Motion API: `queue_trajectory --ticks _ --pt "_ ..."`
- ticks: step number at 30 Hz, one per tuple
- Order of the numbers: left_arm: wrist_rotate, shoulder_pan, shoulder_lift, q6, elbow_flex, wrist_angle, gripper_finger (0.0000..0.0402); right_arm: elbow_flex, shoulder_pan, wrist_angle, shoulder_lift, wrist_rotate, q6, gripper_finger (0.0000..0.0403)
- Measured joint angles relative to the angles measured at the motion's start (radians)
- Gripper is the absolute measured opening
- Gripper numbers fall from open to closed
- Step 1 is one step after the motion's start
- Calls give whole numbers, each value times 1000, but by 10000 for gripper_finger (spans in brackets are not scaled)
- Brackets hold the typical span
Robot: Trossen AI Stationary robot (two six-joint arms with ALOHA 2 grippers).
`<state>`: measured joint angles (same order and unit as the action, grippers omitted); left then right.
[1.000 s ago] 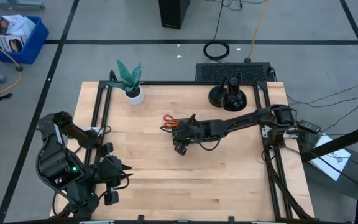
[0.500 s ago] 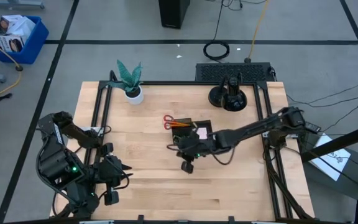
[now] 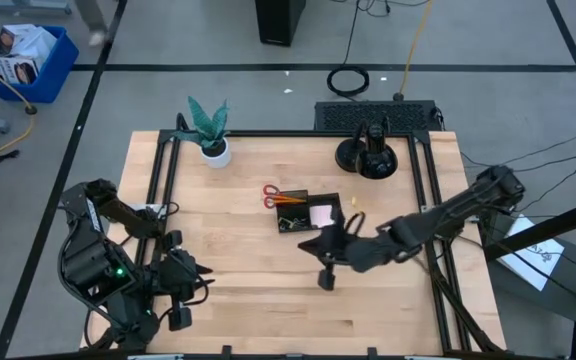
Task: Pick and place office supplies into organizer
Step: Return to Home Position
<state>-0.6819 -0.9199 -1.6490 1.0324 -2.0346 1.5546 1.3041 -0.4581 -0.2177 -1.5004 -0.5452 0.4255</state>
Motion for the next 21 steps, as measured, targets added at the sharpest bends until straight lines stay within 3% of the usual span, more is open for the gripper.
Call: queue_trajectory --ticks 9,21 --pt "-45 -10 0 -29 0 -69 86 0 -85 19 149 -112 -13 0" --pt "-39 -52 2 -13 0 -106 85 0 -164 26 330 -116 -162 0"
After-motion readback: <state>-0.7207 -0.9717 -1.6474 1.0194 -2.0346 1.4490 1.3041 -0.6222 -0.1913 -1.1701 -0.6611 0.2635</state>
